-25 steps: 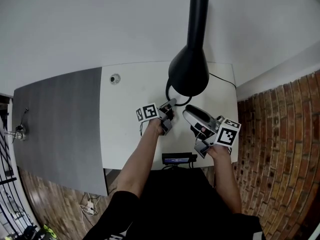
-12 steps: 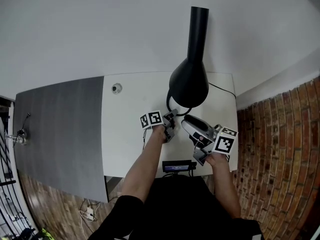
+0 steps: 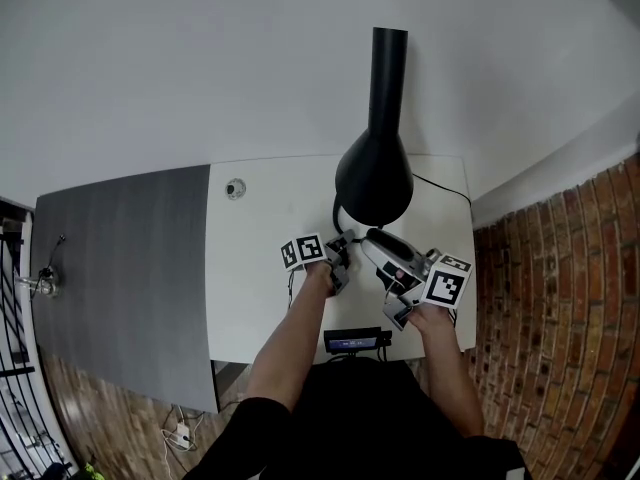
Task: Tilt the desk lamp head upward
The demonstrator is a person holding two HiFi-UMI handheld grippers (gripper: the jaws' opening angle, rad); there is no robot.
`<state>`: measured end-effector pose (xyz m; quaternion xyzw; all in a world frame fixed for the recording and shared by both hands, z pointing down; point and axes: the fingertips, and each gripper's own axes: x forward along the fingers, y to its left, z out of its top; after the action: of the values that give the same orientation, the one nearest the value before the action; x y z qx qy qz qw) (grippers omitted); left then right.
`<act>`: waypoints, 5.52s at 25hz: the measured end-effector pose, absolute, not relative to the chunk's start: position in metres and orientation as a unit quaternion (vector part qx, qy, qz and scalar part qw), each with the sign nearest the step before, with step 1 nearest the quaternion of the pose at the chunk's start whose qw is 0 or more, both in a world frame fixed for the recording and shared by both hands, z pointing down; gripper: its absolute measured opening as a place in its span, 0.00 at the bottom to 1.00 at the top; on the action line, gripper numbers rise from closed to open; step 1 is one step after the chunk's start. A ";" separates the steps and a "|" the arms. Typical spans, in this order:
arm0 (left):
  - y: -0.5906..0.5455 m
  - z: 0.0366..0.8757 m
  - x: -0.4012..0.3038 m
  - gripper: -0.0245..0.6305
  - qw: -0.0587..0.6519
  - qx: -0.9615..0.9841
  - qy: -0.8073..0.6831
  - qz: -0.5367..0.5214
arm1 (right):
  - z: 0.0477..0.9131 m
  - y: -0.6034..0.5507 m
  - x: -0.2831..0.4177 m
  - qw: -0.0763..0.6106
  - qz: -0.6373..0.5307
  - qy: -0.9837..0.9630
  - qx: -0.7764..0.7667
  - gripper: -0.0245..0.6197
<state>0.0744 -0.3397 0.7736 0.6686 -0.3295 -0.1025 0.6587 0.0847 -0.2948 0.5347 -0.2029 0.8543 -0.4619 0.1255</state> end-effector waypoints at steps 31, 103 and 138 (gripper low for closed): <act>-0.340 0.776 0.075 0.06 0.652 0.668 -0.347 -0.092 | 0.479 -0.288 0.083 0.199 -0.397 0.878 -0.178 0.31; -0.343 0.790 0.078 0.06 0.653 0.667 -0.347 -0.095 | 0.285 -0.258 0.077 0.234 -0.177 0.945 -0.147 0.31; -0.345 0.791 0.079 0.06 0.655 0.665 -0.346 -0.098 | 0.237 -0.287 0.076 0.281 -0.209 0.925 -0.147 0.31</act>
<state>0.0789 -0.3453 0.7912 0.6650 -0.3460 -0.0981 0.6546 0.0755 -0.2871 0.2375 -0.1469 0.9252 -0.2090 0.2806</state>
